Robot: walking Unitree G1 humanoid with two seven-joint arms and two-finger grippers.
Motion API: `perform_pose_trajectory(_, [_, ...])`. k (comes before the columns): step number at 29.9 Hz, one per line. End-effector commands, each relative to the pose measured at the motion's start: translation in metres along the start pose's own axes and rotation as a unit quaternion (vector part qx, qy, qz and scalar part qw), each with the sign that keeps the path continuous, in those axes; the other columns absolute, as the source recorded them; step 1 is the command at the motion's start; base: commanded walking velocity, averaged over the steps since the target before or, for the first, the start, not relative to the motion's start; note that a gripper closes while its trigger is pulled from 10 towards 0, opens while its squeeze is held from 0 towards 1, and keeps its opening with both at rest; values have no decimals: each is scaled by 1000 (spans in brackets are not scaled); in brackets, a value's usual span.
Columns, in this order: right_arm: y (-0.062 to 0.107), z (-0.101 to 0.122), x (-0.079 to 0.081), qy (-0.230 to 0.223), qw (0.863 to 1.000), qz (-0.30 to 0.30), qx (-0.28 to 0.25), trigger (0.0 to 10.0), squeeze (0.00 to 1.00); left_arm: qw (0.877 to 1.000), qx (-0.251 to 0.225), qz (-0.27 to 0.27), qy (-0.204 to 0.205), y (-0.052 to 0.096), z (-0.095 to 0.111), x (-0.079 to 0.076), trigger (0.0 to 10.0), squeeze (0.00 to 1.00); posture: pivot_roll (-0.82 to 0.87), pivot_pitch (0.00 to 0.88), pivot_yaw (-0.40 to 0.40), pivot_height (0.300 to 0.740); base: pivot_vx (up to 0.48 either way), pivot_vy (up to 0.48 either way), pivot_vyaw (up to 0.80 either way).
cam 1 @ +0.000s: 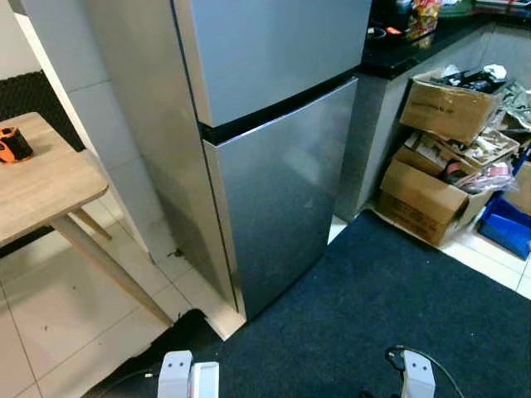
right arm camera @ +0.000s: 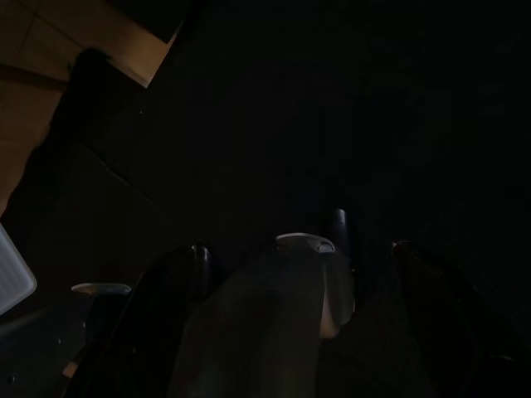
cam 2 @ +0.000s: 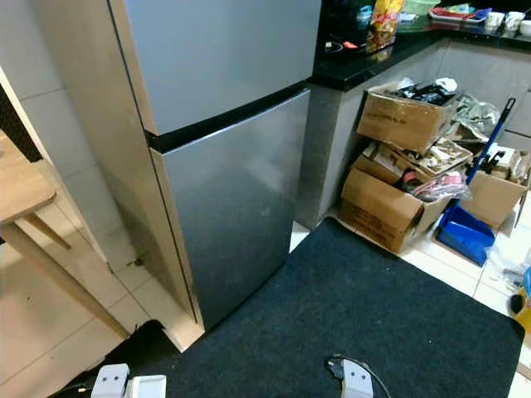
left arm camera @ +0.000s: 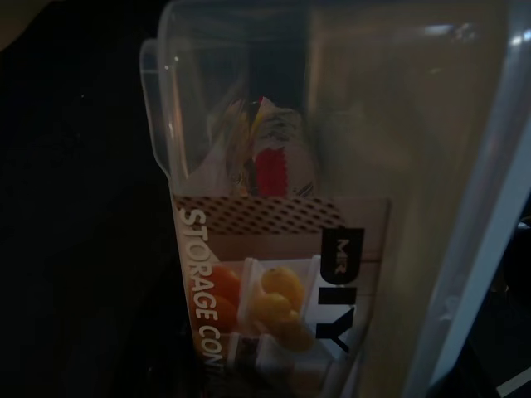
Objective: Restocking fridge
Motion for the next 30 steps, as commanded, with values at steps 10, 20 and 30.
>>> perform_pose_trajectory(10, [0, -1, 1, 2, 1000, 2, 2, 10000, 0, 1000, -8, -2, -6, 0, 3, 1, 10000, 0, -66, 0, 22, 740, 217, 0, 0])
perform_pose_trajectory(20, [-1, -1, 2, 4, 1000, 5, 2, 10000, 0, 1000, -10, -3, -7, 0, 4, 1, 10000, 0, -65, 0, 21, 740, 389, 0, 0])
perform_pose_trajectory(30, [-1, 0, 5, 4, 1000, 11, 2, 10000, 0, 1000, -10, -4, 4, 0, 3, 1, 10000, 0, -64, 0, 22, 740, 0, 0, 0])
Point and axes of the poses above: a point about 5 cm out from each wrist's last joint towards the gripper, its own y axis pointing back from the gripper into the wrist, its own z axis along the axis of the wrist's last joint, x = y × z, the point moved 3 cm from there along -y, pointing out of the wrist towards the gripper, and after that the axes turned 12 degrees about -y, right-handed, at the moved point
